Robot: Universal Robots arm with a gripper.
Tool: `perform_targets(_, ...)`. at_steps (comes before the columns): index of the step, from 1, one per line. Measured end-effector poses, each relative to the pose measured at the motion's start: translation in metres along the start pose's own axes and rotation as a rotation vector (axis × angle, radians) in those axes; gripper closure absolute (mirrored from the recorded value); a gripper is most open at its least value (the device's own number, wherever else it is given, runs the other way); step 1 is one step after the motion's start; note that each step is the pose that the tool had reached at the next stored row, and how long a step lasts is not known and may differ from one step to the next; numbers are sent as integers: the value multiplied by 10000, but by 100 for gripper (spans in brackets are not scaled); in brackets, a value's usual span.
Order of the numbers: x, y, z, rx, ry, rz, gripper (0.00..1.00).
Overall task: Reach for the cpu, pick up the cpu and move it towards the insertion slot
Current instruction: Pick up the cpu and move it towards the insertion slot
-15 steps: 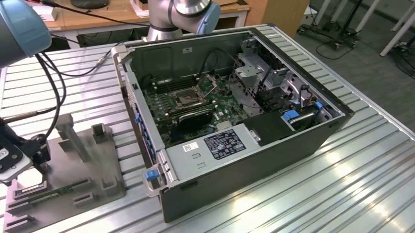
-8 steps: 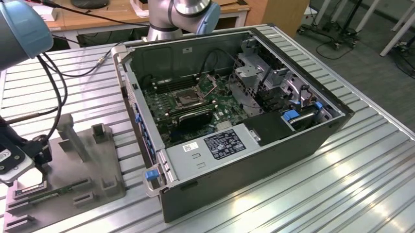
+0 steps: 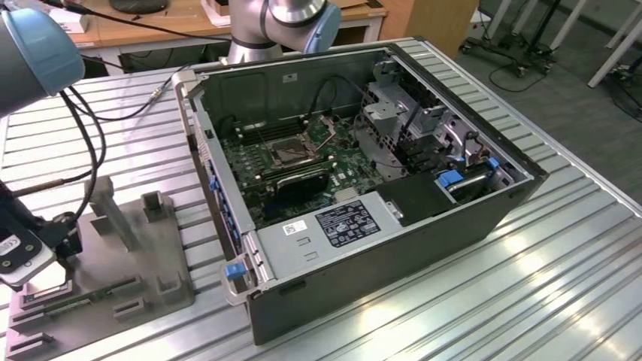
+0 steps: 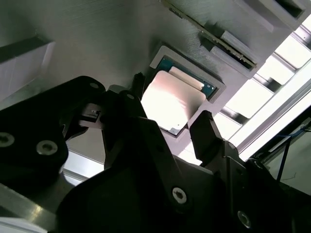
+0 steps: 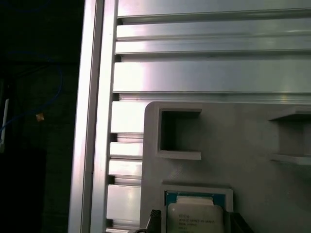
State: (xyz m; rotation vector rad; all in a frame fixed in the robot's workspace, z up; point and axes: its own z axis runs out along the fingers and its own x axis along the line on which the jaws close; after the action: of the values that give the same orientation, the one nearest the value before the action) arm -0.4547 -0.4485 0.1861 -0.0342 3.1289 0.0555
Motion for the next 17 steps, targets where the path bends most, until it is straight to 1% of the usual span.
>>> perform_targets(7, 1, -12, 45, -2, 0, 0, 35)
perform_targets(12, 1, -13, 51, 0, 2, 0, 36)
perform_targets(13, 1, -13, 51, 0, 1, 1, 43)
perform_targets(14, 1, -13, 51, -1, 1, 0, 43)
perform_targets(15, 1, -12, 51, -1, 0, 1, 45)
perform_targets(17, 1, -13, 52, -1, 0, 0, 45)
